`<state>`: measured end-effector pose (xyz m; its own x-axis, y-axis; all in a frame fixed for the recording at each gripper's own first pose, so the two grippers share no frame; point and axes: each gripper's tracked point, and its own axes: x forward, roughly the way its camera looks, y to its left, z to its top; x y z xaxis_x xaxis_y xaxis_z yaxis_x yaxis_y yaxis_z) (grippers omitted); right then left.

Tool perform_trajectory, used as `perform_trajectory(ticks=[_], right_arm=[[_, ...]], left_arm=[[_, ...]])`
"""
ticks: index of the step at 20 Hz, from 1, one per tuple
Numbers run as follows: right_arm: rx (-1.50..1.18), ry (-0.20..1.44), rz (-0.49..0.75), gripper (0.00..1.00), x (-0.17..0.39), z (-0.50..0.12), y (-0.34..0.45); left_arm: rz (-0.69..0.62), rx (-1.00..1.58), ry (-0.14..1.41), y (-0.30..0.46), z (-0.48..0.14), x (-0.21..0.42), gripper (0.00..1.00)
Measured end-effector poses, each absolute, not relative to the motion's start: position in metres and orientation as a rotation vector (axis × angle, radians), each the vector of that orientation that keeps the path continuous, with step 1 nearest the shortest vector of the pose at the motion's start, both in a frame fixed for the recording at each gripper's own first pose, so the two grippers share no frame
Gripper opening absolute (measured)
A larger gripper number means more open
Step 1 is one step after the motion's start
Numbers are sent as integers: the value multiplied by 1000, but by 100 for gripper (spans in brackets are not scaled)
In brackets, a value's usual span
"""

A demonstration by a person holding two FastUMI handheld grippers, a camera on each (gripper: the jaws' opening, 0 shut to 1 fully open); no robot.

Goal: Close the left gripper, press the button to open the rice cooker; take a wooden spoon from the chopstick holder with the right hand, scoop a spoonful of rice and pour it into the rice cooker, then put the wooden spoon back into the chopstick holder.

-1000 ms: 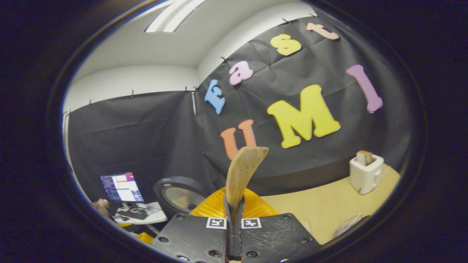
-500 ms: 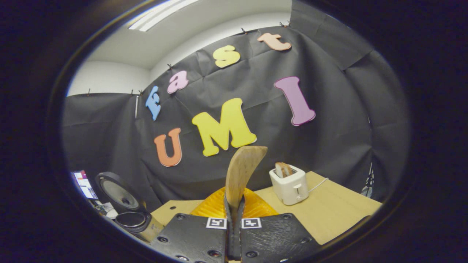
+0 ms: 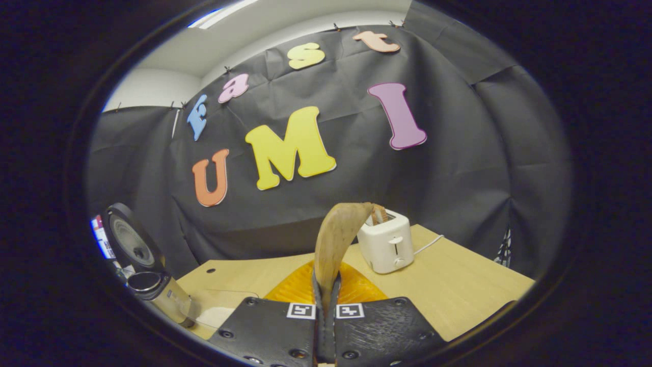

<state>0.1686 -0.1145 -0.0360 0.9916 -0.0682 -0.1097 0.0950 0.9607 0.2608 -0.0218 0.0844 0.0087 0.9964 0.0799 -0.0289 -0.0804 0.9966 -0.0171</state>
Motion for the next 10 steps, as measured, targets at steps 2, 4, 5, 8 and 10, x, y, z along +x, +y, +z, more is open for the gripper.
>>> perform_trajectory(ticks=[2, 4, 5, 8, 10], right_arm=[[239, 87, -113, 1, 172, -46, -117], [218, 87, -121, 0, 173, -59, -115], [218, 93, -122, 0, 174, -66, -114], [217, 105, -107, 0, 178, -83, -105], [199, 113, -112, 0, 179, -94, -104]], left_arm=[[89, -23, 32, 87, 8, -22, 100], [90, -31, 37, 88, 6, -21, 100], [88, -30, 39, 88, 6, -21, 100], [86, -40, 29, 89, 9, -22, 100], [91, -43, 23, 89, 11, -24, 100]])
